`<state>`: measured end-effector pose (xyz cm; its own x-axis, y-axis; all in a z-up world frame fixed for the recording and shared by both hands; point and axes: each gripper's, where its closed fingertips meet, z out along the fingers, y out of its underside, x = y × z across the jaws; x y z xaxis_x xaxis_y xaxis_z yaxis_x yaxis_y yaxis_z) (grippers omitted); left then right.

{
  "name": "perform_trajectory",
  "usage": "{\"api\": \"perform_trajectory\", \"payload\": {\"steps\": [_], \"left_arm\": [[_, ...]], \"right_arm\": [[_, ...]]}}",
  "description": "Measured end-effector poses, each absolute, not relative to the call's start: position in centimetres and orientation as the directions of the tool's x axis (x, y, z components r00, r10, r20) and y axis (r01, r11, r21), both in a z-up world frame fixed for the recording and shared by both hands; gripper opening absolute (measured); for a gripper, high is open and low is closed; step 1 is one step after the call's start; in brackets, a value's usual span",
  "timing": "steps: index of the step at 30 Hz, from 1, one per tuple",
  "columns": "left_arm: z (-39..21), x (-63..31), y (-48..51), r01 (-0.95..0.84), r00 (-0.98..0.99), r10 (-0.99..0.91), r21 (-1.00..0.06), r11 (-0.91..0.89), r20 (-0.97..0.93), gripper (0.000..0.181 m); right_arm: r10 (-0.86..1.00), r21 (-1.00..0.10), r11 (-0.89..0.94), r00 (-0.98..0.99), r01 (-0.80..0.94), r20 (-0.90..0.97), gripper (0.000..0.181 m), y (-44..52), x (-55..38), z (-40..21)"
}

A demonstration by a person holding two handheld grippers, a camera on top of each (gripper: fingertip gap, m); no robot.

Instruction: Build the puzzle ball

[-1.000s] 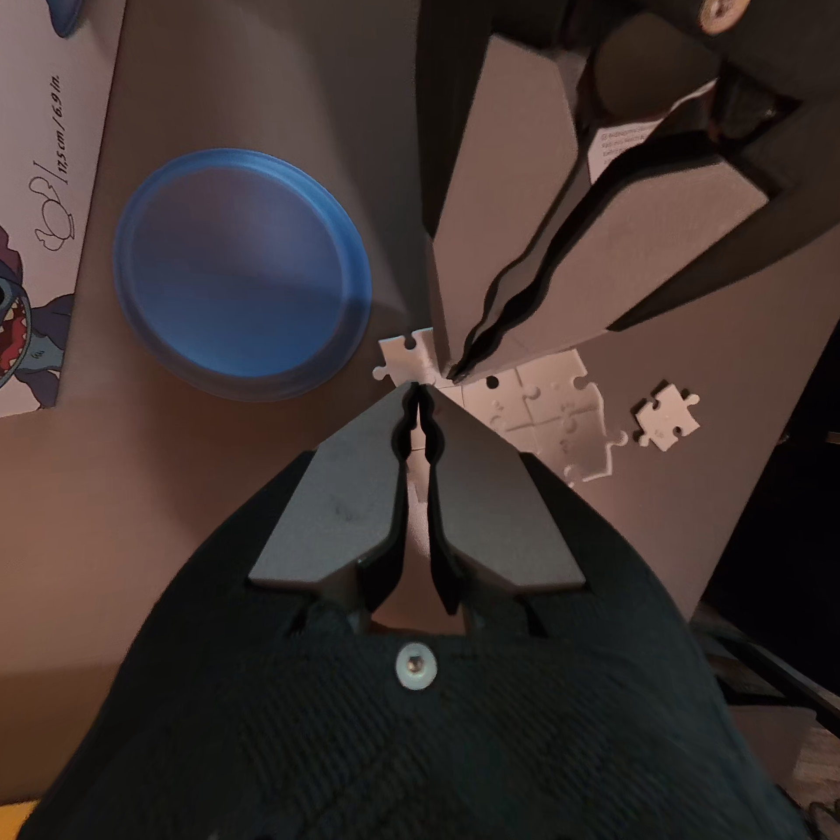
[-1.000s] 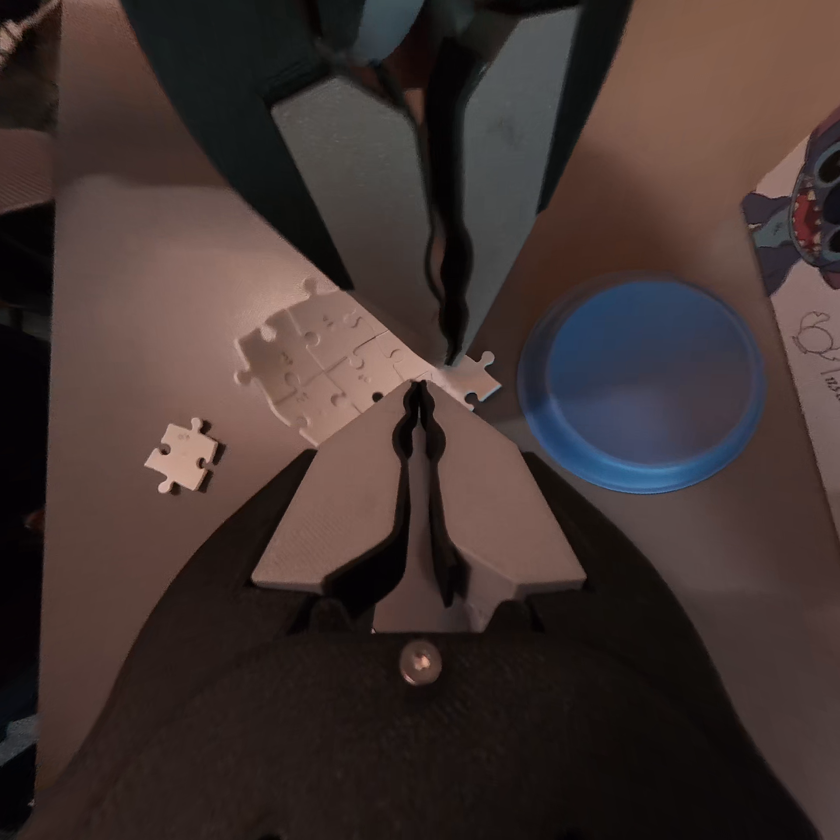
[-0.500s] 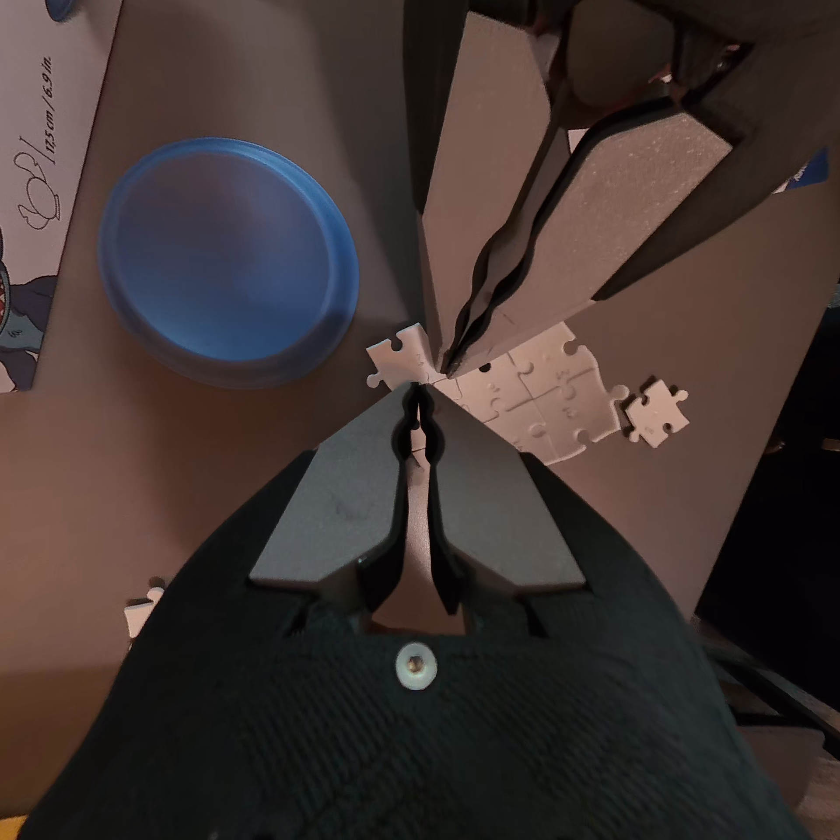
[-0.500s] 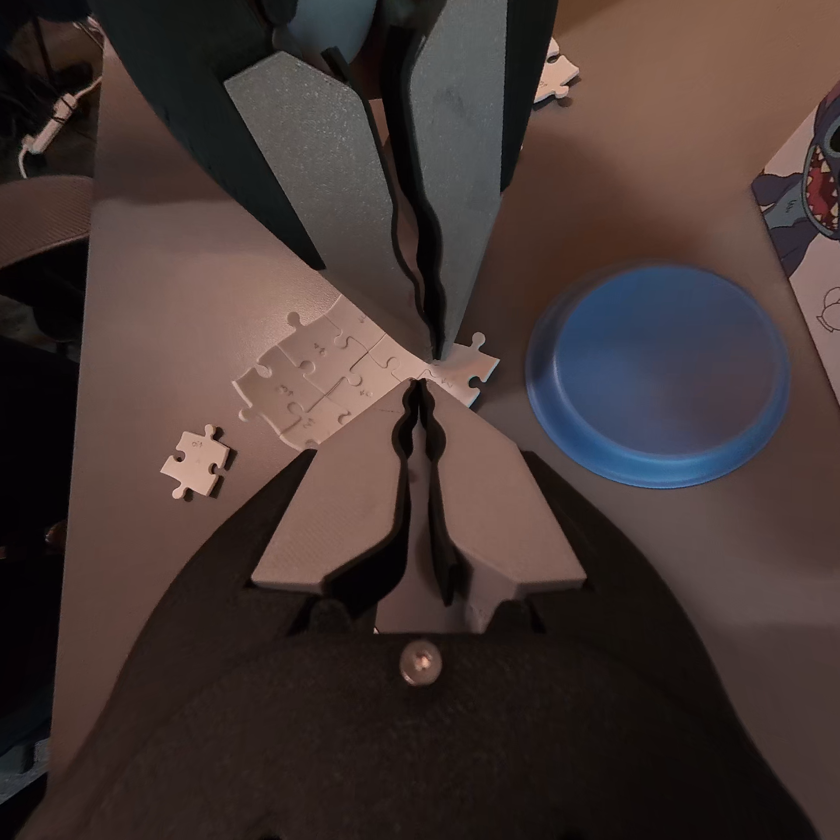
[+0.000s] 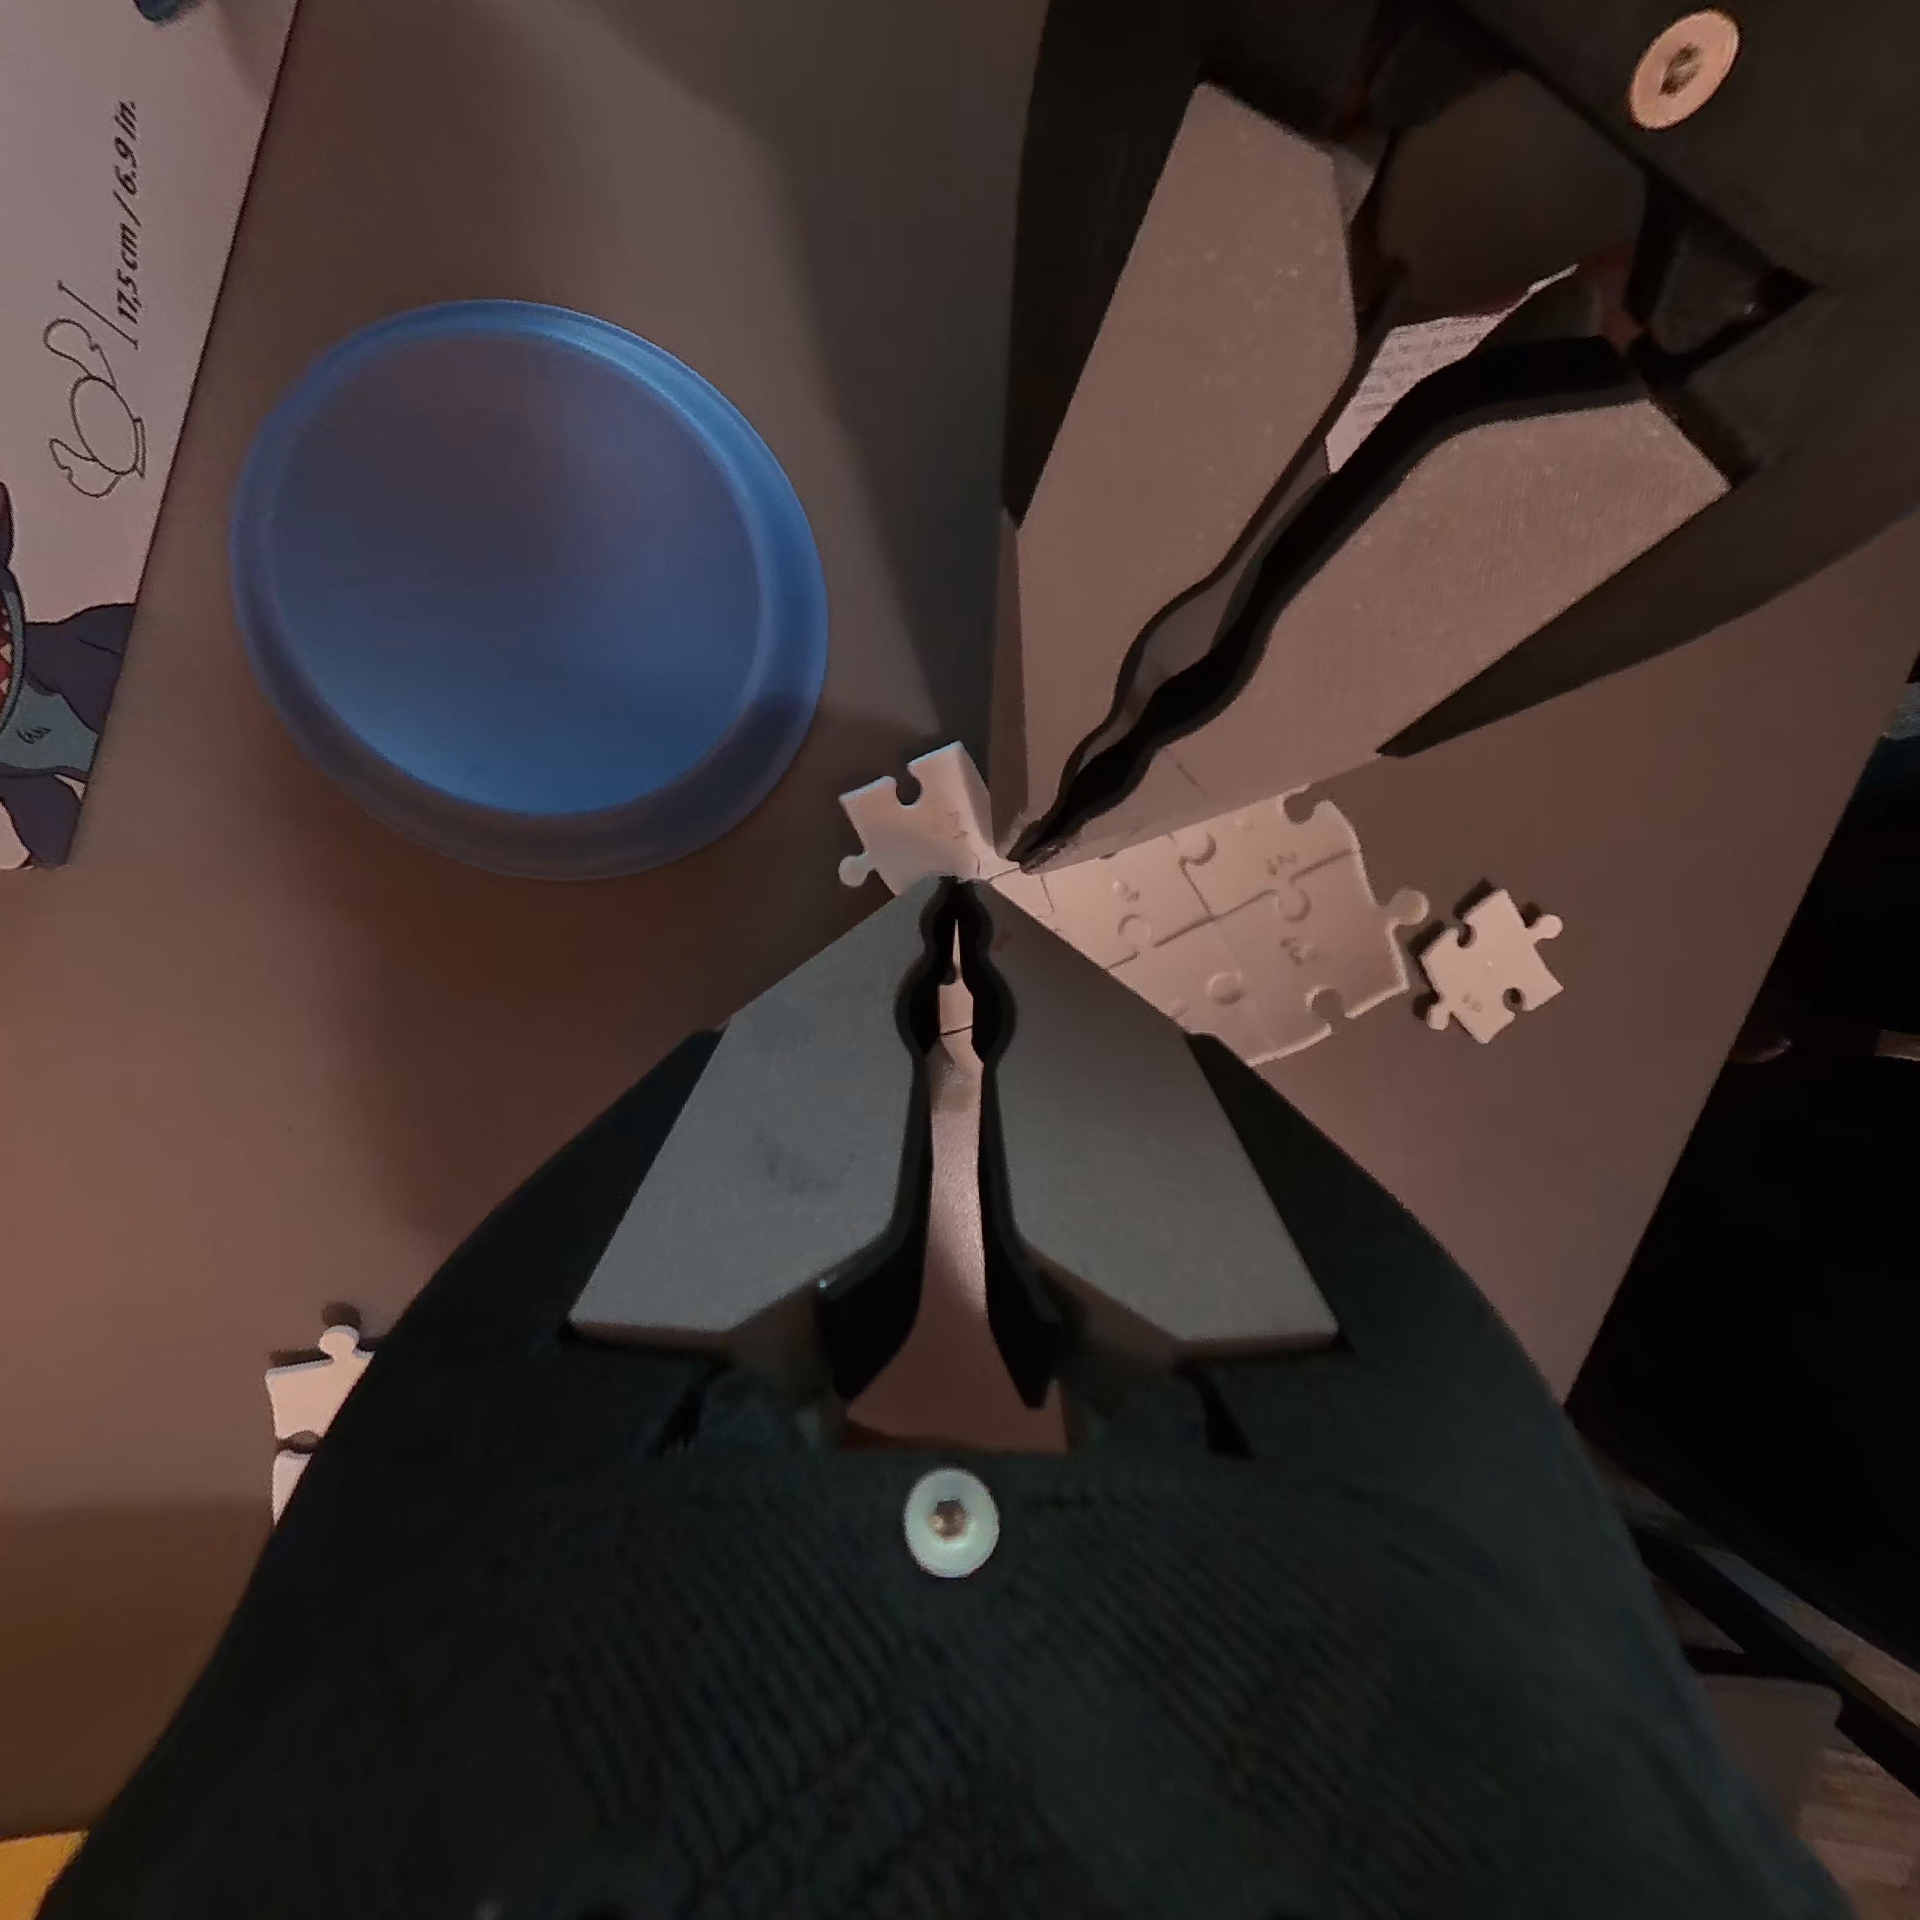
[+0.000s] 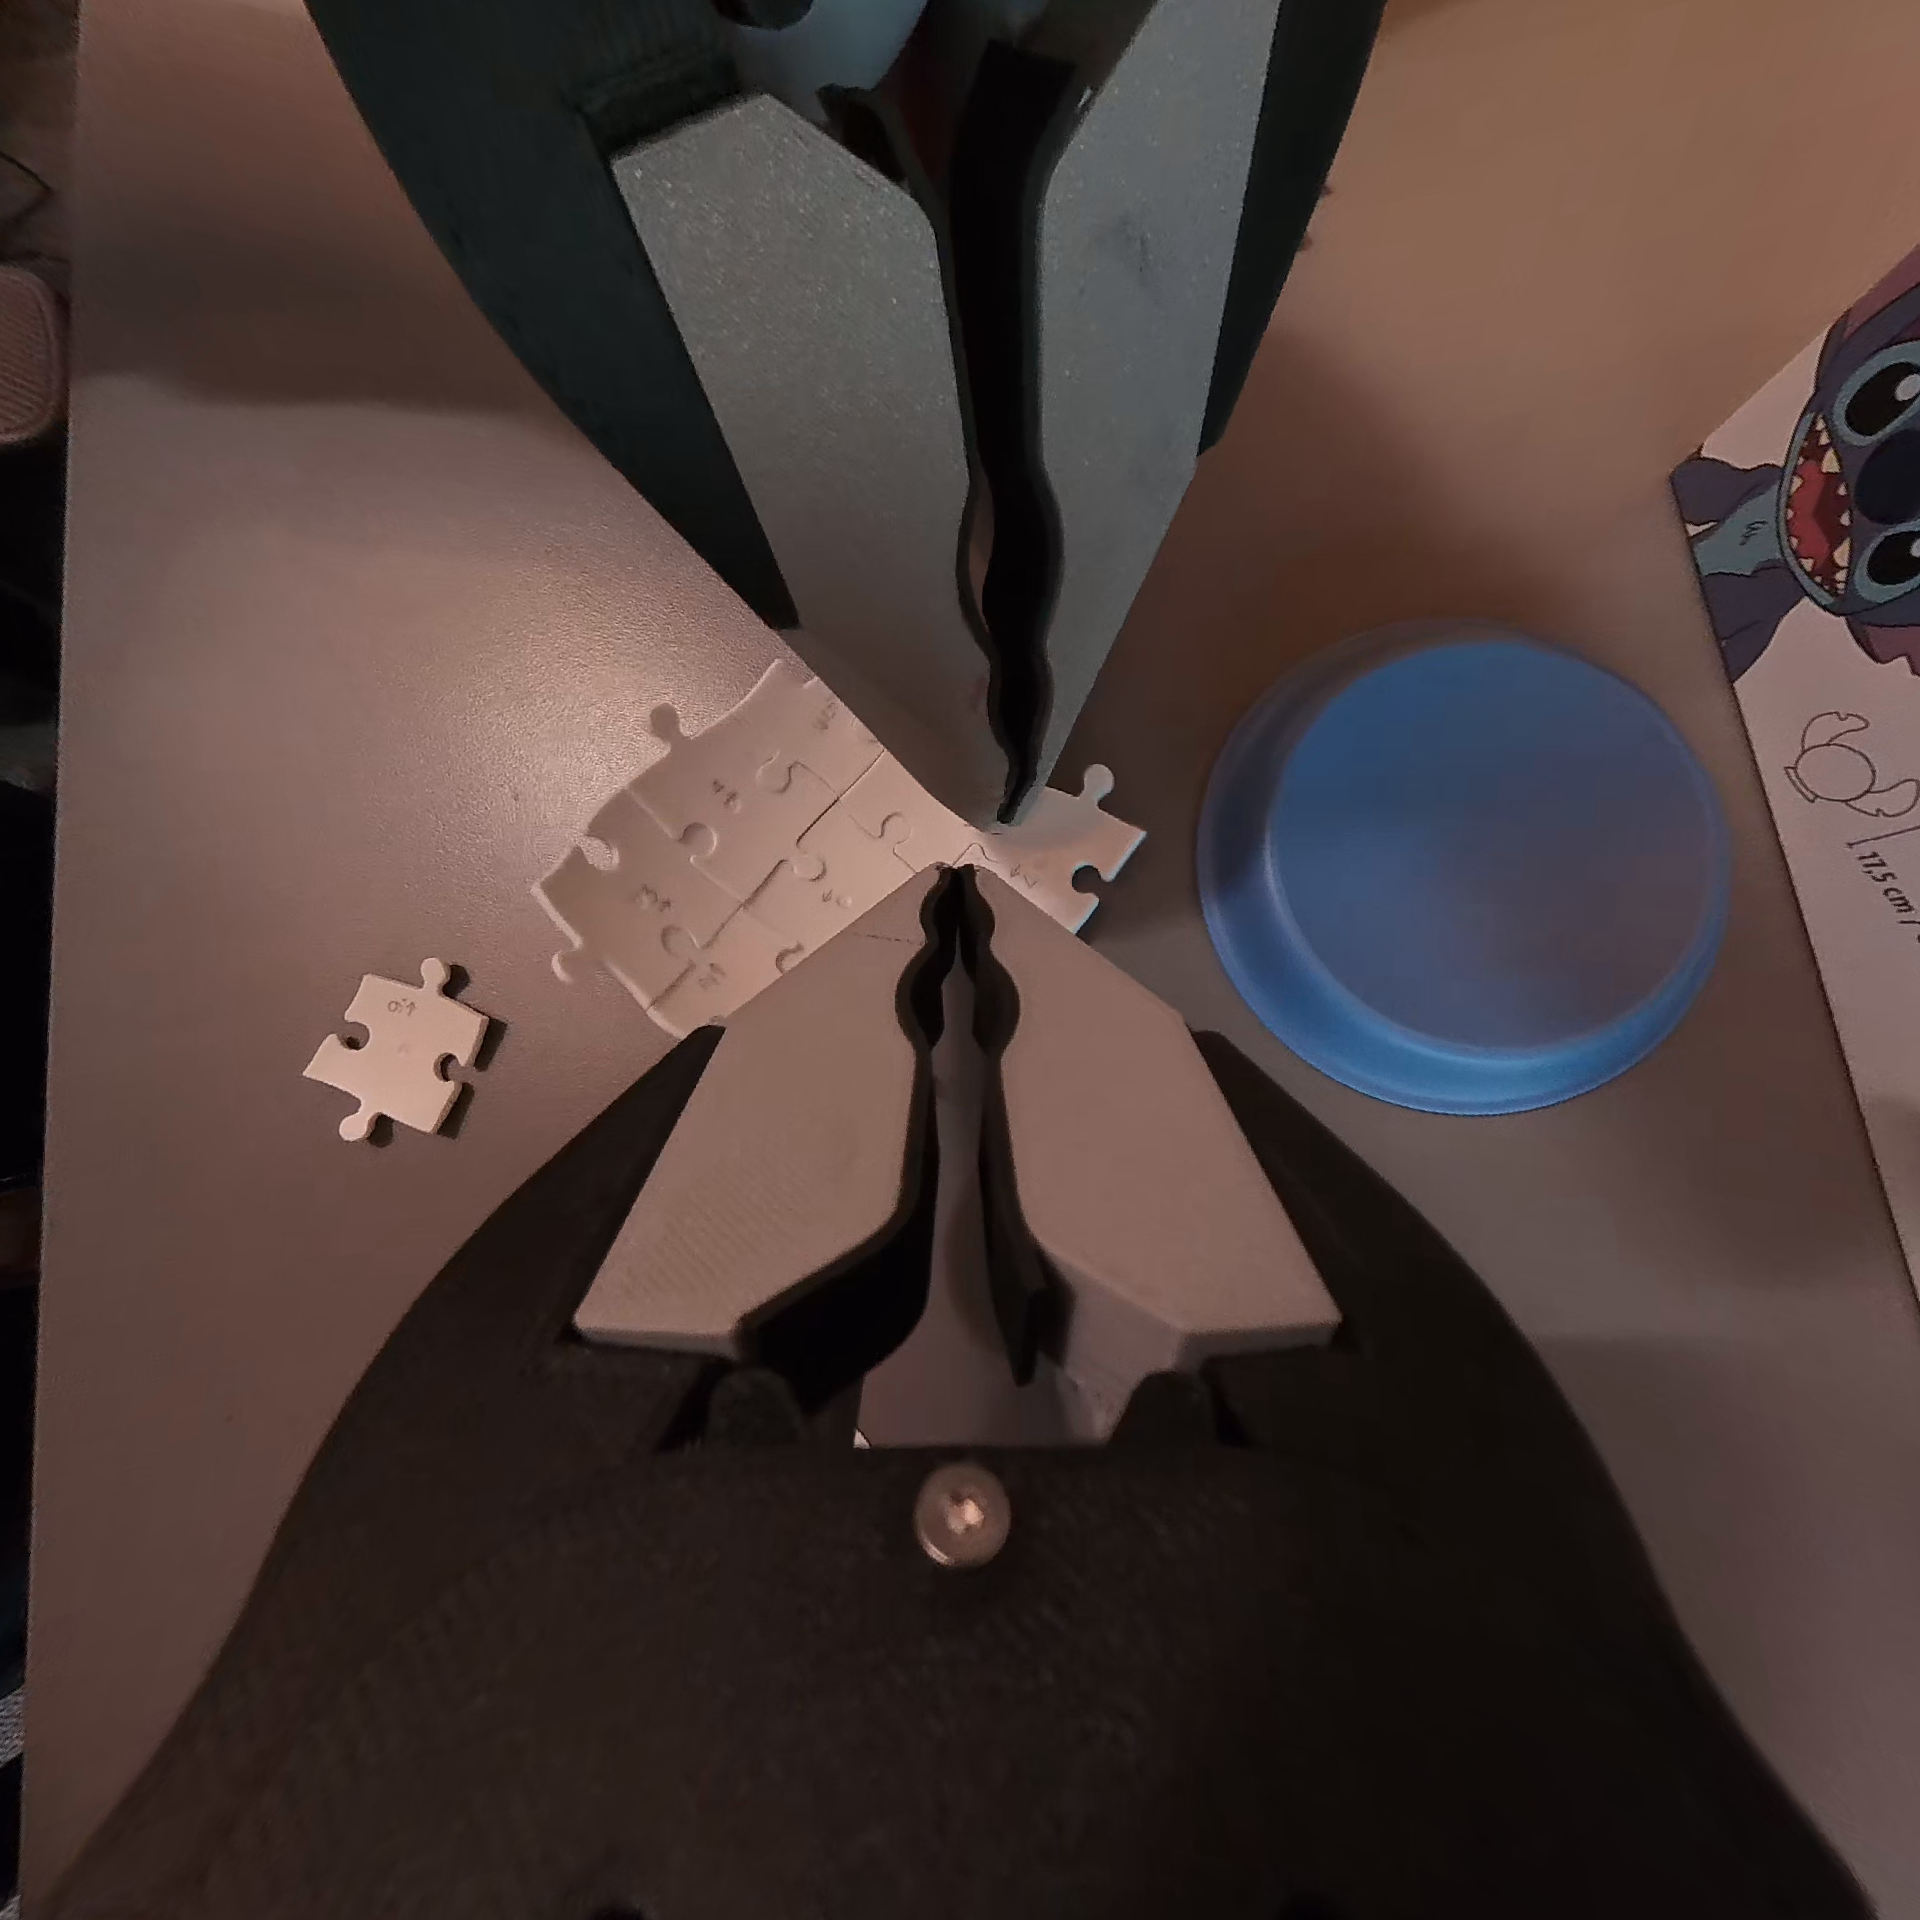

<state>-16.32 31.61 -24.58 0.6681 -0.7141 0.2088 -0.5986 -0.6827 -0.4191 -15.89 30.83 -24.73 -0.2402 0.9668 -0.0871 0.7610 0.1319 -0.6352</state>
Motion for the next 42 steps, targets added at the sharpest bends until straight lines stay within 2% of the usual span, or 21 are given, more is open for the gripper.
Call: {"api": "perform_trajectory", "payload": {"steps": [20, 27, 34, 39, 42], "left_arm": [[-23.2, -17.9, 32.8, -0.576, 0.73, -0.681, -0.49, -0.655, 0.051, 0.0], [-20.6, -18.2, 34.8, -0.405, 0.774, -0.622, -0.668, -0.625, 0.113, 0.0], [-18.2, -20.0, 36.6, -0.19, 0.803, -0.566, -0.818, -0.542, 0.188, 0.0], [-18.8, -21.4, 37.6, -0.138, 0.844, -0.511, -0.857, -0.496, 0.16, 0.0], [-18.9, -22.5, 37.8, -0.171, 0.881, -0.466, -0.862, -0.477, 0.083, 0.0]], "right_arm": [[0.969, -0.647, 0.125, -0.233, 0.753, -0.084, 0.0, 30.8, -15.9, -24.6], [0.937, -0.751, -0.109, -0.186, 0.651, -0.297, 0.0, 31.7, -15.8, -20.7], [0.957, -0.779, -0.173, -0.084, 0.603, -0.277, 0.0, 34.3, -15.4, -19.4], [0.954, -0.804, -0.227, -0.042, 0.55, -0.298, 0.0, 35.0, -15.6, -18.3], [0.953, -0.818, -0.253, -0.013, 0.517, -0.303, 0.0, 35.5, -15.5, -17.6]]}}
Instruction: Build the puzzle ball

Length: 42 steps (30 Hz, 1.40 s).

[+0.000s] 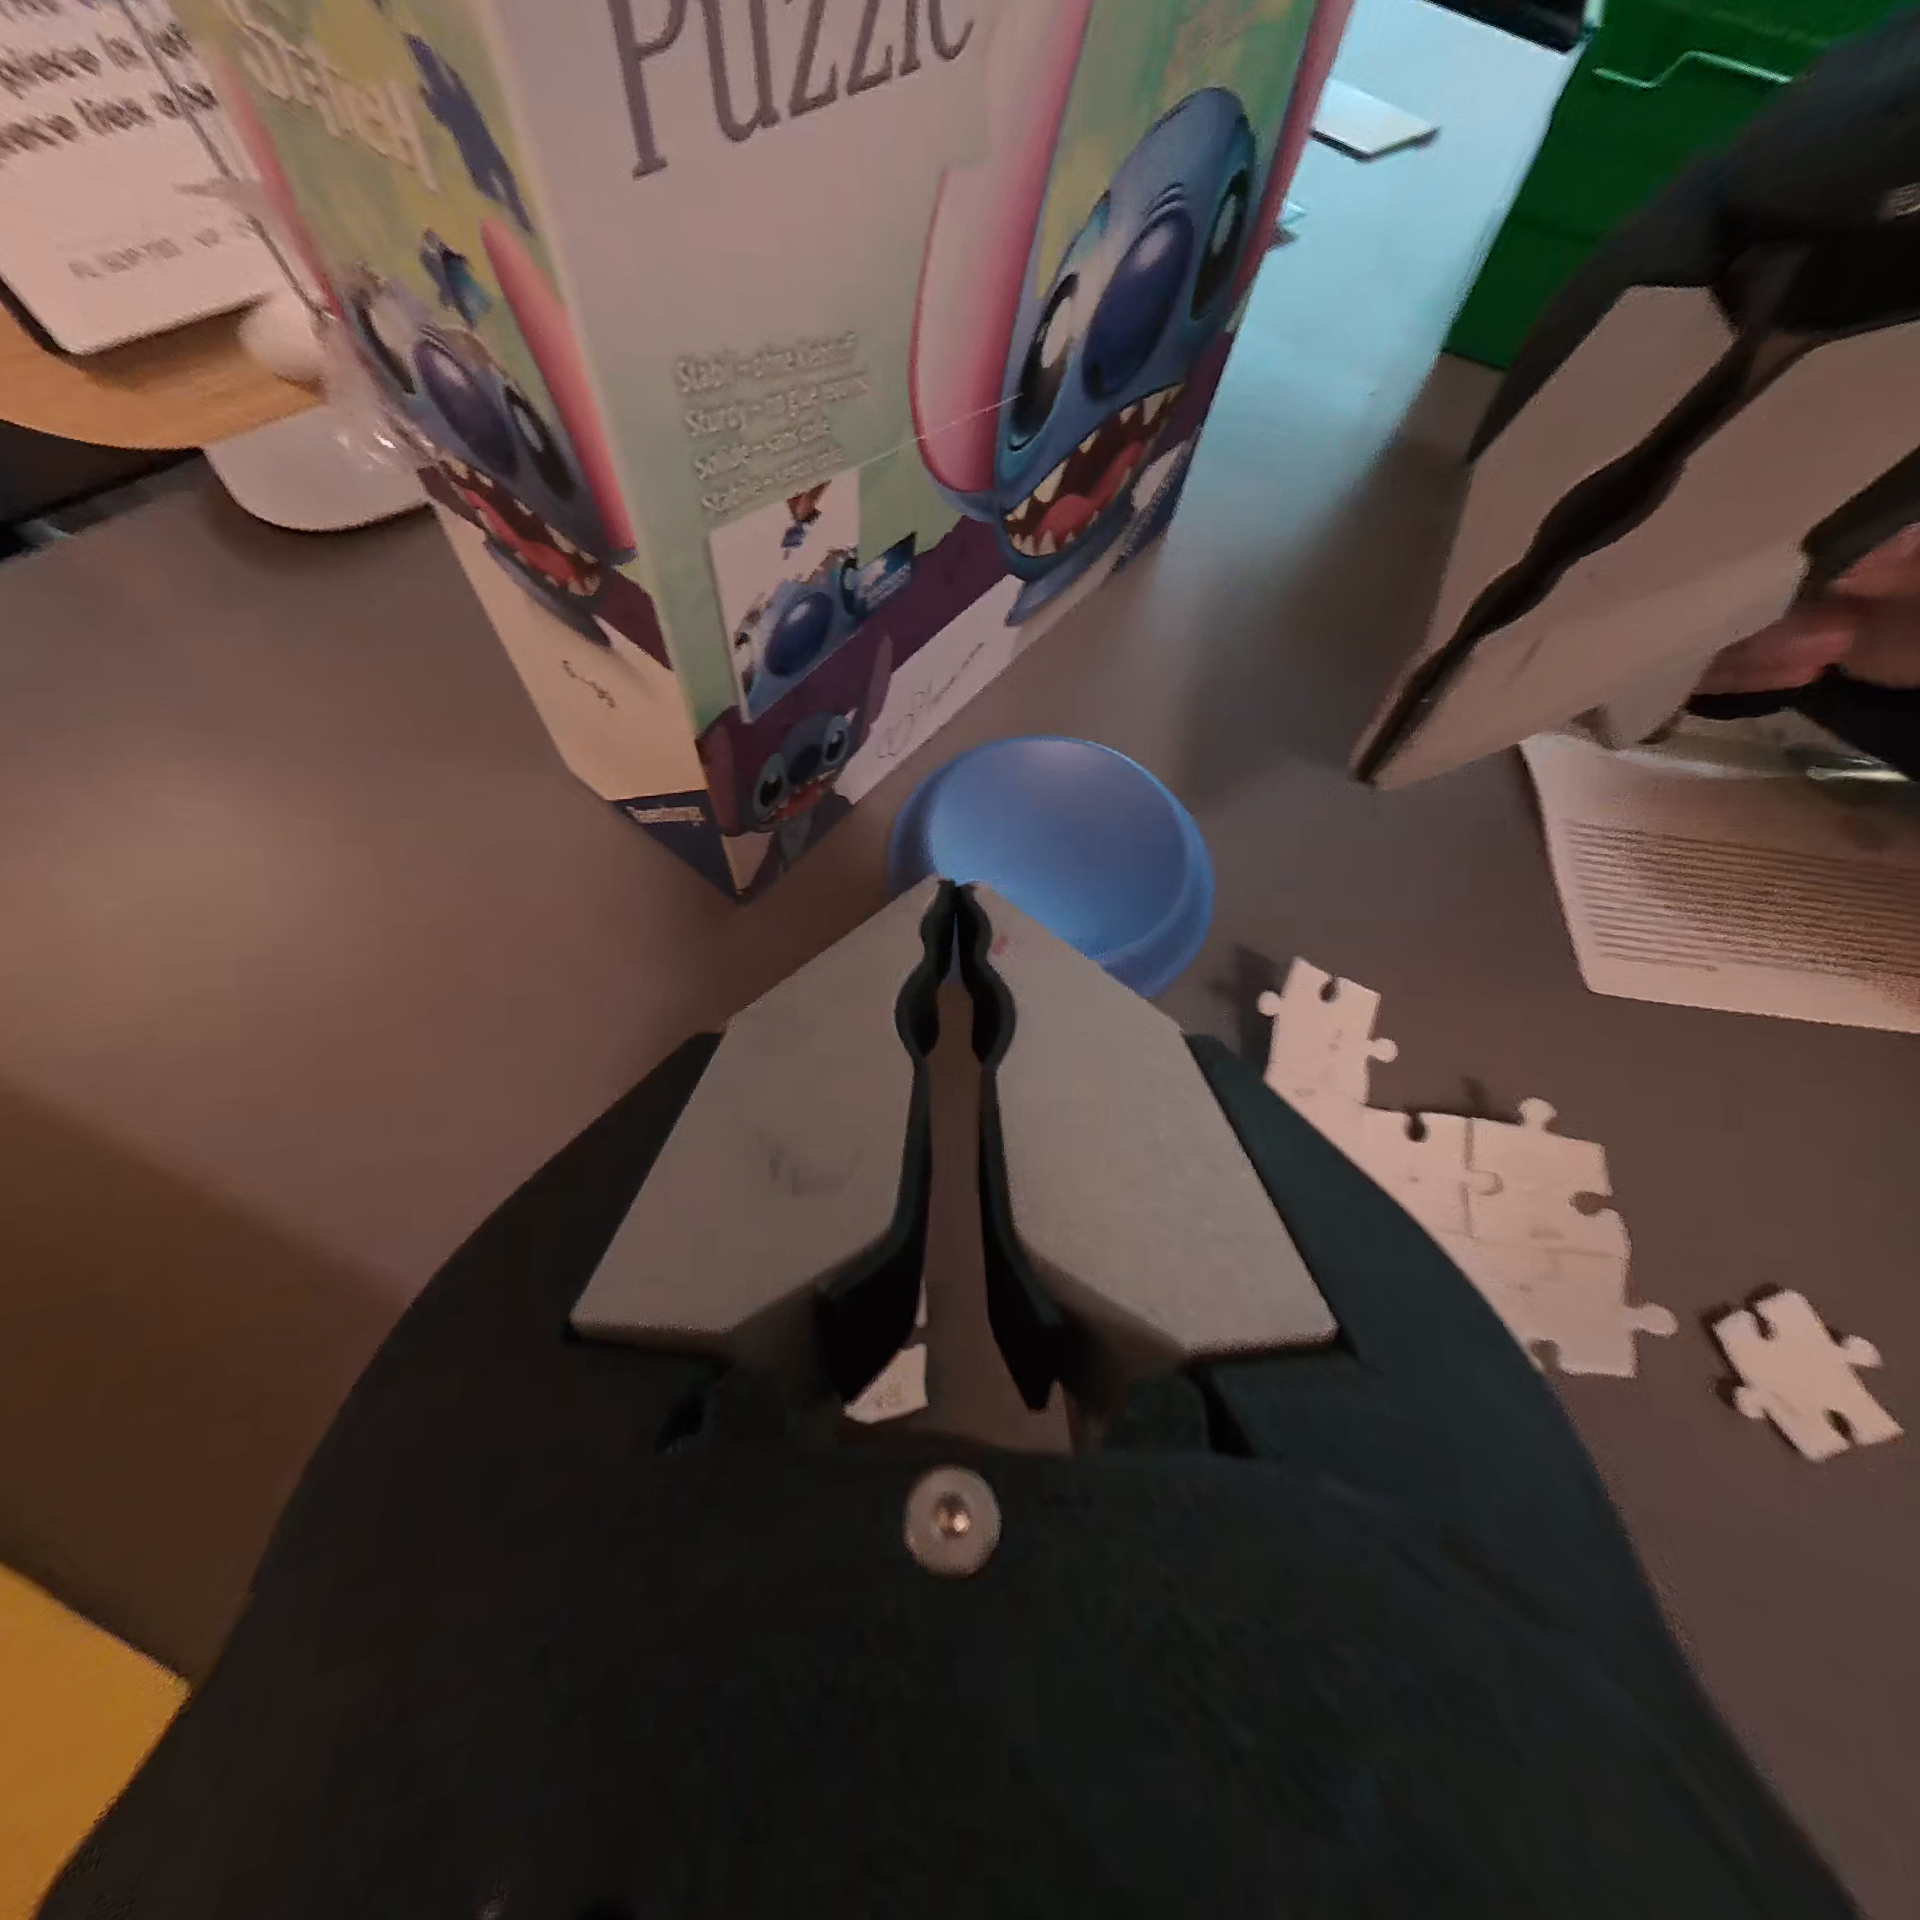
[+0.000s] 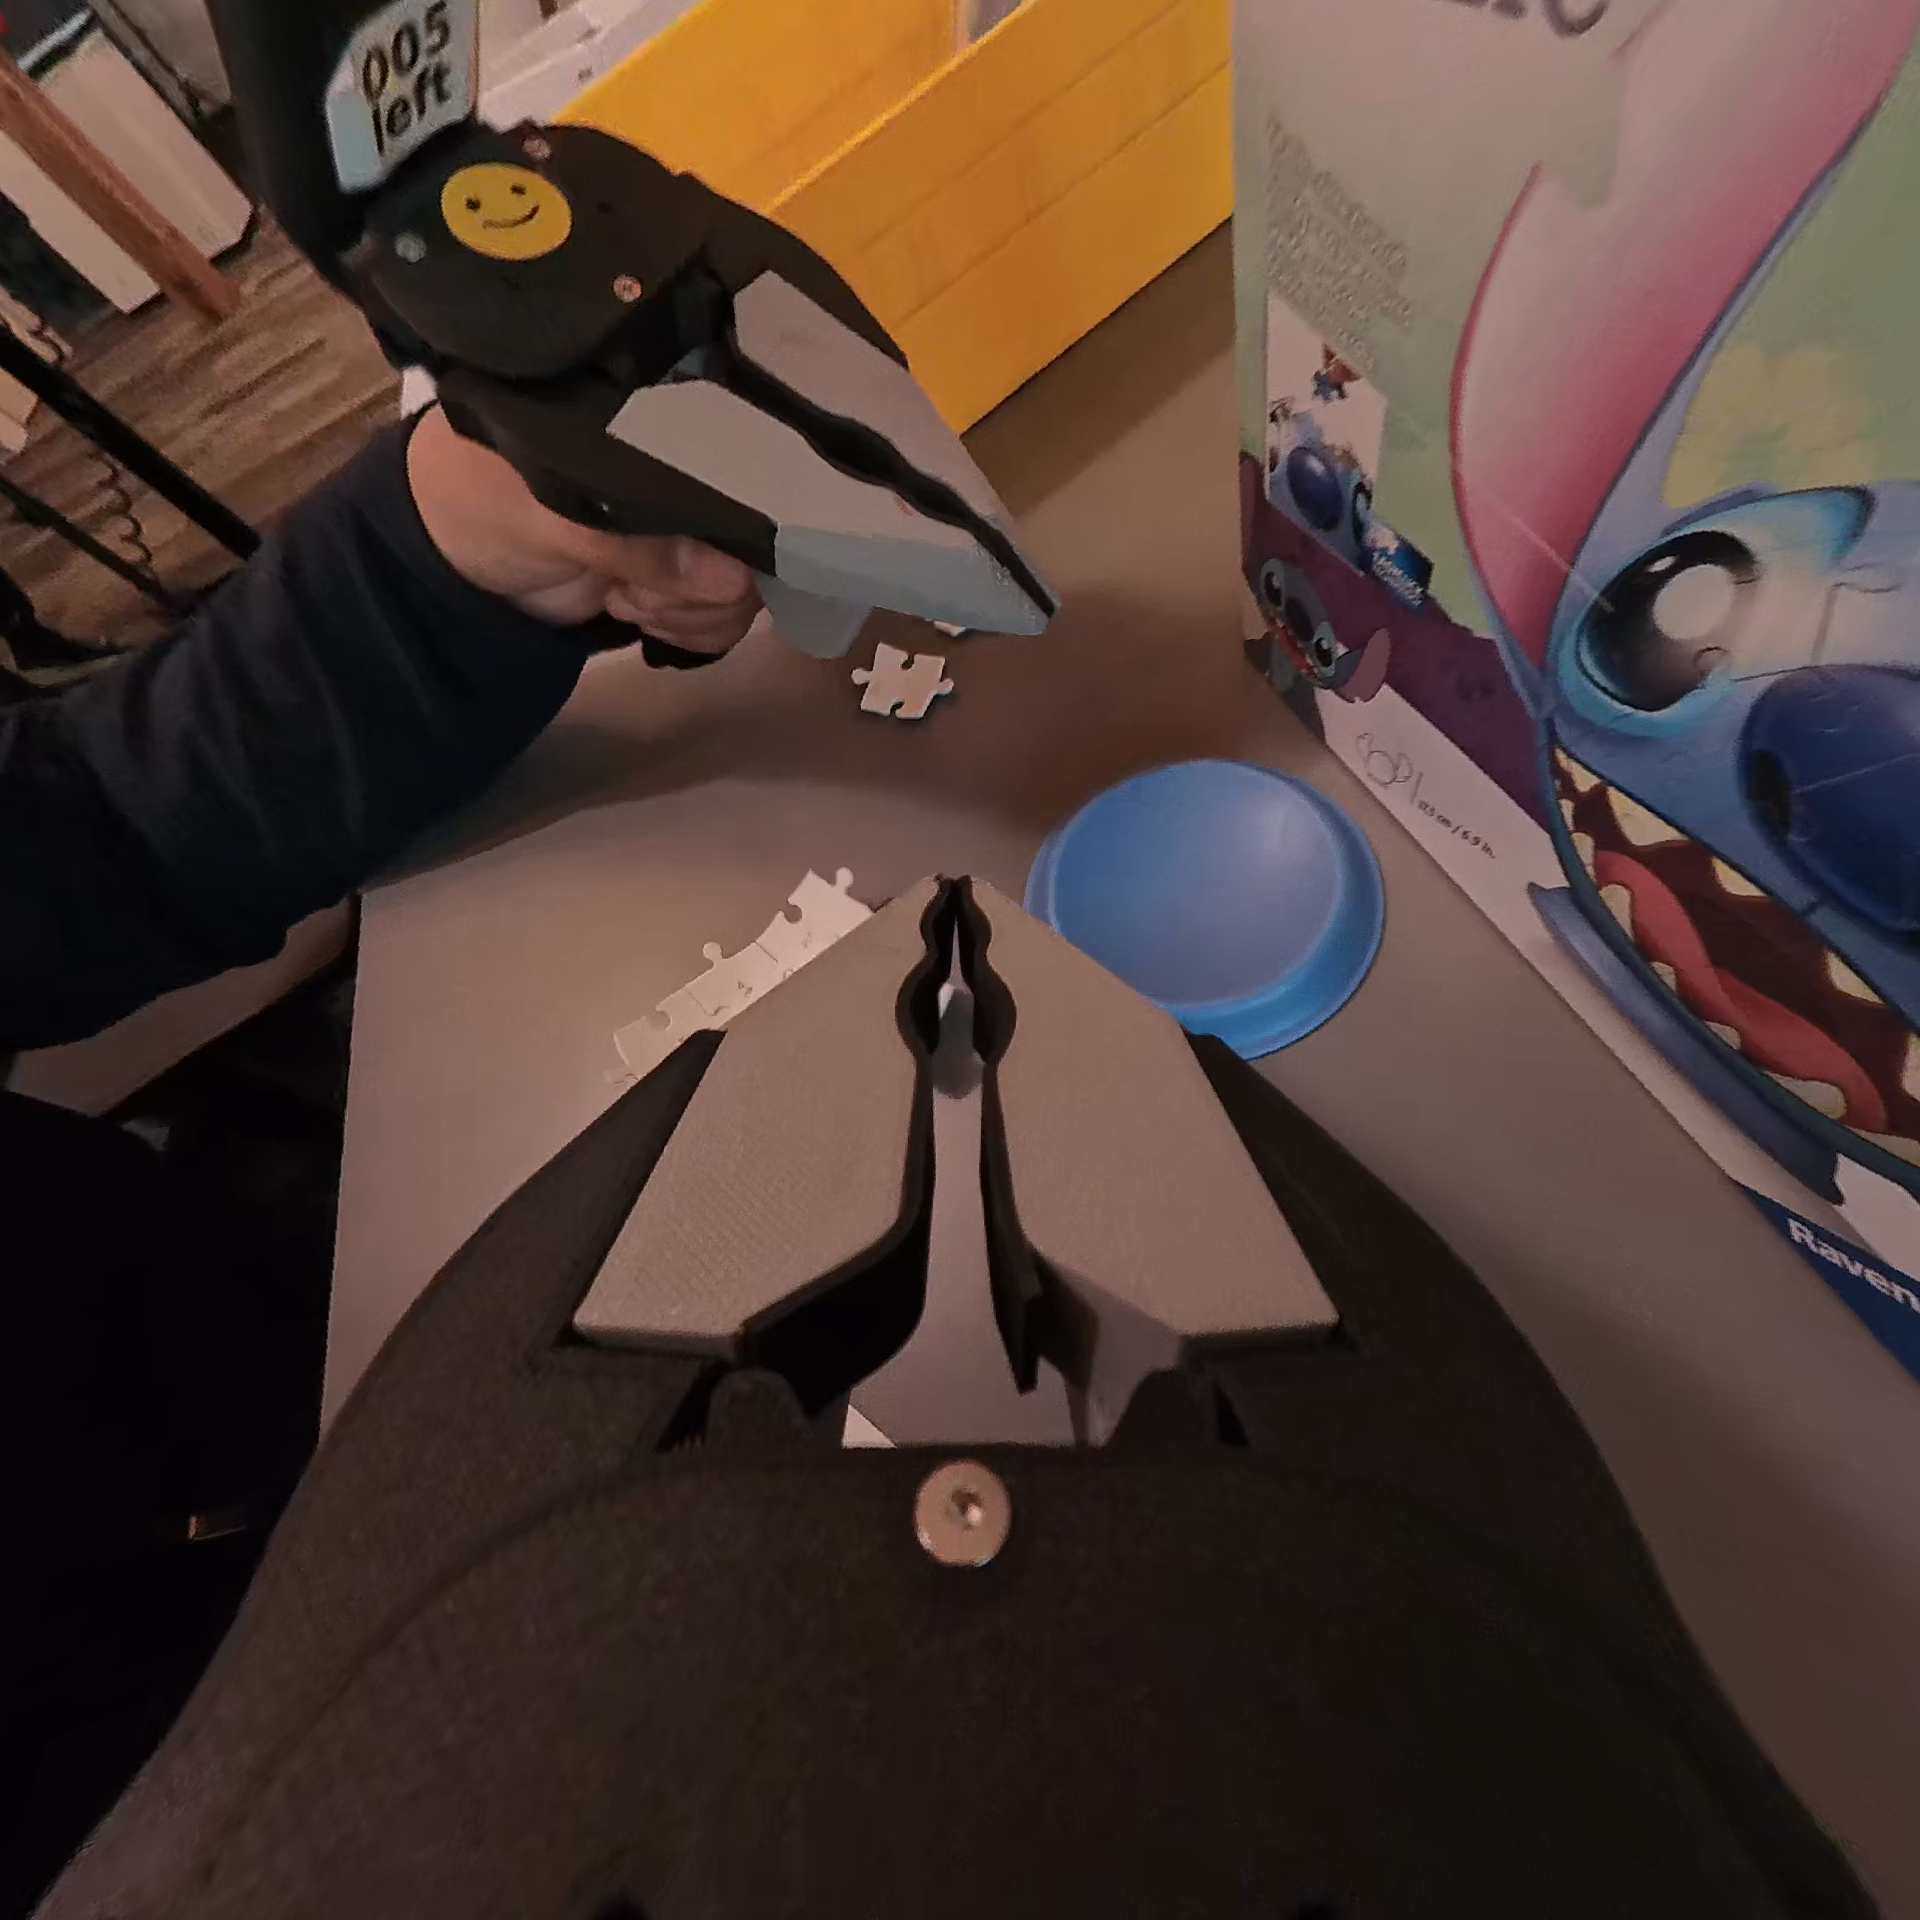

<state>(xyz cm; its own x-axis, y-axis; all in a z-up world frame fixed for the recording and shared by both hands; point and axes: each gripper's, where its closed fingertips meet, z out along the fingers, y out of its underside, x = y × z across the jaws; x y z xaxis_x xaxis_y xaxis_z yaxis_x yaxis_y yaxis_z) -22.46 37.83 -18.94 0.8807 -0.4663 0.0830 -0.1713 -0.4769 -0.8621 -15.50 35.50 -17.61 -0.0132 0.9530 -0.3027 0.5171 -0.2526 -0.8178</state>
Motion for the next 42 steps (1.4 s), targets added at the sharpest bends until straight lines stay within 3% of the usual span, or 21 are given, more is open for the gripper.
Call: {"api": "perform_trajectory", "payload": {"steps": [14, 28, 42], "left_arm": [[-21.1, -22.6, 37.5, -0.279, 0.887, -0.462, -0.812, -0.513, -0.013, 0.005], [-20.8, -23.5, 37.5, -0.244, 0.898, -0.439, -0.815, -0.526, 0.015, 0.007], [-17.2, -24.7, 37.9, -0.228, 0.929, -0.362, -0.887, -0.402, -0.075, 0.019]], "right_arm": [[0.945, -0.839, -0.298, 0.013, 0.456, -0.328, 0.0, 36.5, -14.4, -15.4], [0.939, -0.849, -0.32, 0.024, 0.419, -0.342, 0.006, 37.0, -13.7, -14.2], [0.943, -0.861, -0.318, 0.035, 0.398, -0.332, 0.007, 37.4, -13.4, -13.7]]}}
